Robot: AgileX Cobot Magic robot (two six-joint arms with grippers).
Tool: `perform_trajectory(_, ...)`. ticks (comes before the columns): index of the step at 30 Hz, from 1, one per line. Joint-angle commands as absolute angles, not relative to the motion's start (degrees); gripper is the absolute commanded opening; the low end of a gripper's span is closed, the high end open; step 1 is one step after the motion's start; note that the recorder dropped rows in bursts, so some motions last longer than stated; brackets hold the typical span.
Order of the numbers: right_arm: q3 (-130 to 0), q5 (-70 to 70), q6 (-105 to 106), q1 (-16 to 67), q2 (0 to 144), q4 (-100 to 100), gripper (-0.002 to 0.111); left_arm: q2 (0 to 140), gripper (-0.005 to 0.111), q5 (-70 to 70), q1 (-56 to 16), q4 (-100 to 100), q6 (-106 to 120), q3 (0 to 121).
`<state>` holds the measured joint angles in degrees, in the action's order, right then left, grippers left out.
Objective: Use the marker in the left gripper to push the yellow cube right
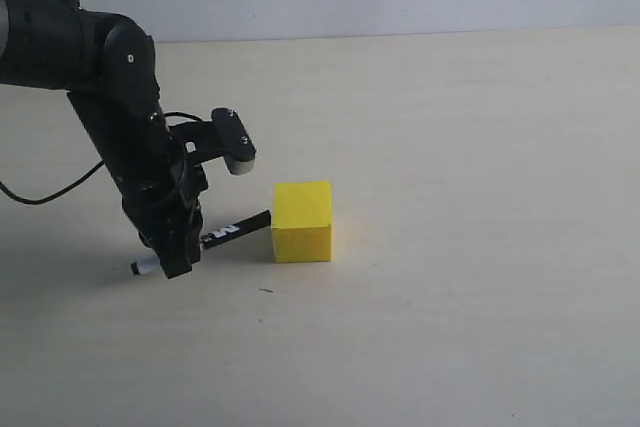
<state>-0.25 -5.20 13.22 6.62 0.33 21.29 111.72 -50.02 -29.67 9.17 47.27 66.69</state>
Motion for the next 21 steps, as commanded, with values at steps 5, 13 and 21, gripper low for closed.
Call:
perform_trajectory(5, 0.00, -5.02, 13.37, 6.69, 0.00, 21.01, 0.000, 111.75, 0.000, -55.71, -29.18, -5.04, 47.56, 67.47)
perform_trajectory(13, 0.00, -5.02, 13.37, 6.69, 0.00, 21.01, 0.000, 111.75, 0.000, -52.44, -28.03, -12.12, 51.49, 68.04)
perform_trajectory(21, 0.00, -5.02, 13.37, 6.69, 0.00, 21.01, 0.000, 111.75, 0.000, -55.88, -22.29, 1.75, 68.97, 73.21)
